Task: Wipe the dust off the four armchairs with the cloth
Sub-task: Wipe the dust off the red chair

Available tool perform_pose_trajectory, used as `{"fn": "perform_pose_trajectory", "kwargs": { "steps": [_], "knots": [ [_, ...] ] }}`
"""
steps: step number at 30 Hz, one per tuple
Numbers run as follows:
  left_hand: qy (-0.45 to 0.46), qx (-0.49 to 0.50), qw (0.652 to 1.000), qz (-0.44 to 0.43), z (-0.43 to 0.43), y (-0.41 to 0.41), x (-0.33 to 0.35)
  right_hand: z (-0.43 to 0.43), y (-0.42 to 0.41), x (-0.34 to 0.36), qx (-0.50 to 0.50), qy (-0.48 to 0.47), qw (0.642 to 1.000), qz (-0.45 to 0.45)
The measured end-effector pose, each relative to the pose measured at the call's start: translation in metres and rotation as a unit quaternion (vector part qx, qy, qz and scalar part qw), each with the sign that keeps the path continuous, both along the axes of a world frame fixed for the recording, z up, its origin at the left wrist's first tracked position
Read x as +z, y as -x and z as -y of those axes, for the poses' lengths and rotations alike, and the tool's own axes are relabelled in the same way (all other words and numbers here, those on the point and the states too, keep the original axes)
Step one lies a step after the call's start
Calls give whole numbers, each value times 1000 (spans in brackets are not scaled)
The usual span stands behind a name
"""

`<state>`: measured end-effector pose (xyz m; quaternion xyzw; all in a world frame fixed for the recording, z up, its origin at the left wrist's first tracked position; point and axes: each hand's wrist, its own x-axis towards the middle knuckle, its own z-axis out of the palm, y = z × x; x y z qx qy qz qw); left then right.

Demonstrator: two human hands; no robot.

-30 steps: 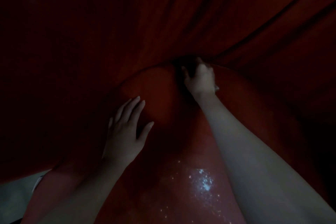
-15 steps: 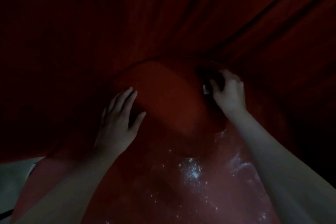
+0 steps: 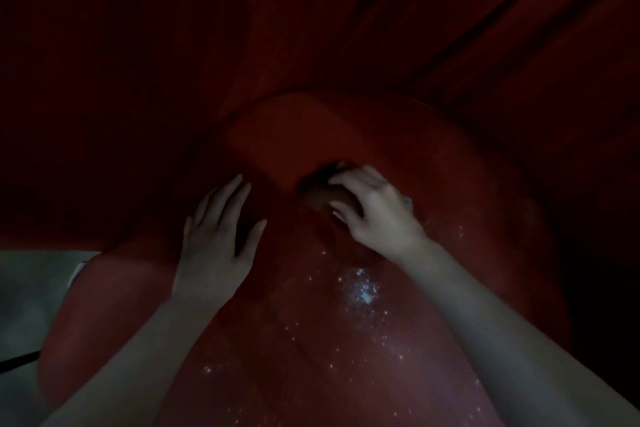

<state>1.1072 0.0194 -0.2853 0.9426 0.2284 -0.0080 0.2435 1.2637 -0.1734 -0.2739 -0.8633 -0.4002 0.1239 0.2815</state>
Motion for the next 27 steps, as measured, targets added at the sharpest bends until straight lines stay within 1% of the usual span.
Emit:
{"fn": "perform_pose_trajectory", "kwargs": {
  "steps": [1,3,5,6,8,11,14,16,18,21,22,23,24,25,27],
  "knots": [
    [0,7,1000,3,2,4,1,12,-6,-2,-22,4,1000,17],
    [1,17,1000,12,6,14,1,25,-21,-7,-115,9,993,37],
    [0,25,1000,19,9,25,1,16,-31,-11,-213,14,976,39],
    [-2,27,999,19,11,30,0,4,-30,-14,-233,16,971,43],
    [-7,28,999,15,13,39,-1,-23,-16,-16,-211,12,976,54],
    [-18,22,999,15,16,49,-2,-41,30,-13,-101,-14,994,45],
    [-13,34,999,18,21,54,1,-14,70,-6,18,-23,1000,-7],
    [1,51,999,16,24,59,5,12,74,-4,61,-19,998,-11],
    [9,71,997,17,26,65,8,28,62,-5,31,-6,999,17],
    [-4,92,995,28,26,77,11,18,36,-7,-115,1,992,42],
    [-5,102,994,33,26,80,11,7,33,-8,-154,-2,987,42],
    [-5,112,993,40,25,83,12,-8,35,-10,-172,-7,984,45],
    [-7,120,992,47,24,86,11,-23,43,-13,-167,-12,985,49],
    [-11,126,991,54,23,89,11,-35,55,-14,-141,-18,988,53],
    [-19,133,989,53,21,97,10,-47,85,-13,-56,-37,997,47]
  ]
}}
